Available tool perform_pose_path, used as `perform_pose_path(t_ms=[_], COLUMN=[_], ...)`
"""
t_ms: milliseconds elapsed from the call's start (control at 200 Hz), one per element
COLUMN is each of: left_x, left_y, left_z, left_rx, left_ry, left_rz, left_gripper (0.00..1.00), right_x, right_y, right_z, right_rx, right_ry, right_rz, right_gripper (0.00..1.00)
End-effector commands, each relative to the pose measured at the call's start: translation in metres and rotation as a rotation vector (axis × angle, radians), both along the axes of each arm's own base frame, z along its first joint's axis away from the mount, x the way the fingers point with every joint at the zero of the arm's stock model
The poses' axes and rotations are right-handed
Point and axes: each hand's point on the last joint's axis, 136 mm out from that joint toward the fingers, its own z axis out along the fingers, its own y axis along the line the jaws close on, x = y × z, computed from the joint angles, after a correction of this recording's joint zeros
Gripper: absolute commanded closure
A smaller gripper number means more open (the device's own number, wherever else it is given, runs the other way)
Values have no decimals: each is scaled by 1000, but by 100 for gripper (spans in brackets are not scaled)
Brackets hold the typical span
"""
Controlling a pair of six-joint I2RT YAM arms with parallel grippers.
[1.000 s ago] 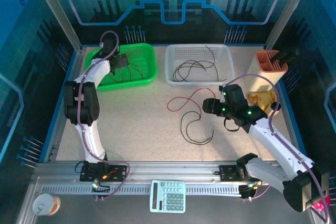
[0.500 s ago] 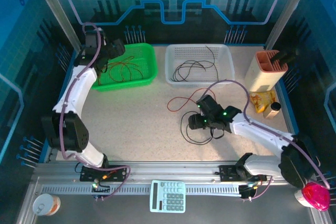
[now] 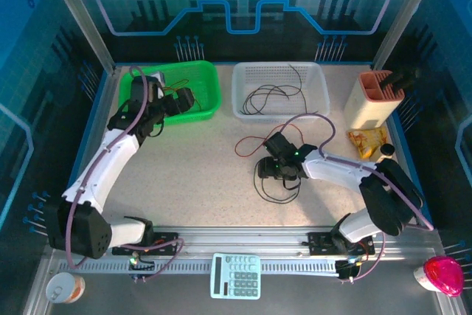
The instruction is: Untangle the cables
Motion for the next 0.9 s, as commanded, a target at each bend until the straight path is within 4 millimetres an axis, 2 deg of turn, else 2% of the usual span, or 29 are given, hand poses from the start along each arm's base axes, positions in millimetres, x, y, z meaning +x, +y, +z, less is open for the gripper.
perform_pose_path(t_ms=[0, 200, 360, 460, 570, 600, 660, 750, 765, 895], left_x=[-9, -17, -18, -19, -20, -21, -23, -25, -26, -29], left_y=[-7, -14, -18, -22, -25, -26, -27, -27, -27, -26], left_z=[11, 14, 17, 20, 26, 27, 32, 39, 39, 51], left_rx=[-48, -67, -81, -91, -93, -94, -93, -88, -87, -85], left_ry=[-42, -55, -68, -73, -88, -91, -99, -110, -111, -139], left_rz=[-12, -26, -35, -46, -57, -60, -68, -78, -78, -78], left_gripper=[1, 1, 1, 1, 1, 1, 1, 1, 1, 1], right_x=[10, 19, 23, 20, 17, 17, 16, 13, 17, 26], right_y=[12, 17, 14, 9, 11, 14, 23, 38, 45, 64], right_z=[1, -6, -14, -20, -19, -15, -1, 34, 49, 133], right_rx=[65, 64, 39, 22, 40, 48, 79, 118, 140, 225], right_ry=[9, 25, 35, 43, 33, 23, -6, -67, -94, -245], right_rz=[-79, -133, -168, -180, -163, -148, -100, -5, 13, 134], right_gripper=[31, 36, 47, 63, 97, 100, 100, 100, 100, 100])
